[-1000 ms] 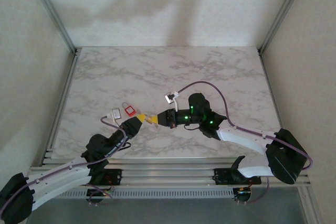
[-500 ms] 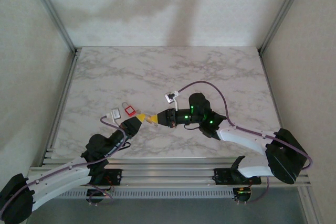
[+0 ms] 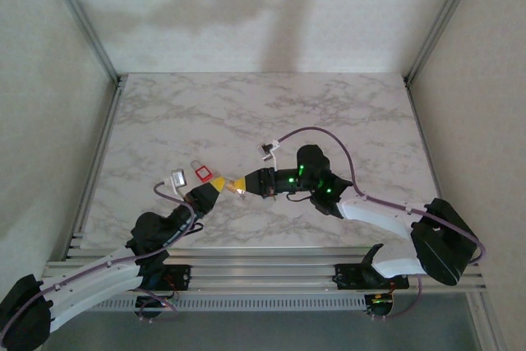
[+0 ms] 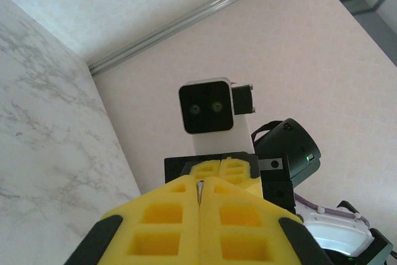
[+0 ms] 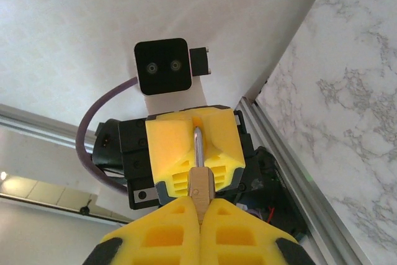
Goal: Lock with the key
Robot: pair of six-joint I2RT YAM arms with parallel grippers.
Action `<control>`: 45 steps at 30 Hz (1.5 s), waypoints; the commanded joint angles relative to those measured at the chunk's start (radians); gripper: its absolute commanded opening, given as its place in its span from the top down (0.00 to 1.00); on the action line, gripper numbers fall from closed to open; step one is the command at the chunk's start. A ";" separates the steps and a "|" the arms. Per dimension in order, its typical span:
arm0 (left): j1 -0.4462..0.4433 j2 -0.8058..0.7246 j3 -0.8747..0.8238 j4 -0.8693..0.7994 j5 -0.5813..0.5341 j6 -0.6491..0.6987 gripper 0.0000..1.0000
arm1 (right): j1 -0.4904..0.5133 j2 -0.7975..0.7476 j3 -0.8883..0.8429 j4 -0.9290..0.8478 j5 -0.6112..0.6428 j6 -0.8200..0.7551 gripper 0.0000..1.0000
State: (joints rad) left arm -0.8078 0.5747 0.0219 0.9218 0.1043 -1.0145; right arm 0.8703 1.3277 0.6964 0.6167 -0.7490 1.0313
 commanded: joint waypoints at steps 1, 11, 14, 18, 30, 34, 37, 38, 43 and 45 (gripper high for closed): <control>0.006 -0.004 -0.058 0.038 0.055 0.005 1.00 | -0.002 0.006 0.007 0.067 -0.009 0.015 1.00; -0.001 0.010 -0.076 0.123 0.094 -0.069 1.00 | -0.001 0.015 0.033 -0.009 0.061 -0.112 1.00; -0.010 0.008 -0.079 0.127 0.097 -0.079 1.00 | -0.001 0.038 0.041 0.028 0.057 -0.099 1.00; -0.023 0.005 -0.080 0.114 0.094 -0.080 1.00 | -0.001 0.064 0.054 0.084 0.045 -0.063 1.00; -0.068 -0.007 -0.110 0.112 0.082 -0.024 1.00 | -0.004 0.076 0.087 0.134 0.025 0.010 1.00; -0.086 0.002 -0.124 0.148 0.077 -0.022 1.00 | -0.005 0.080 0.095 0.130 0.032 0.003 1.00; -0.103 0.010 -0.125 0.177 0.084 -0.012 1.00 | -0.004 0.095 0.103 0.152 0.022 -0.001 1.00; -0.108 0.011 -0.125 0.179 0.085 -0.008 1.00 | -0.004 0.104 0.104 0.172 0.011 -0.001 1.00; -0.123 -0.007 -0.125 0.182 0.101 0.015 1.00 | -0.005 0.114 0.103 0.202 -0.012 -0.023 1.00; -0.129 -0.020 -0.125 0.168 0.103 0.032 1.00 | -0.007 0.118 0.108 0.202 -0.027 -0.026 1.00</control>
State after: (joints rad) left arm -0.8787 0.5655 0.0071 1.0874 0.0025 -1.0172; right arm 0.8642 1.4109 0.7582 0.7815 -0.8436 1.0218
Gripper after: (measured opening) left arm 0.039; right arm 0.051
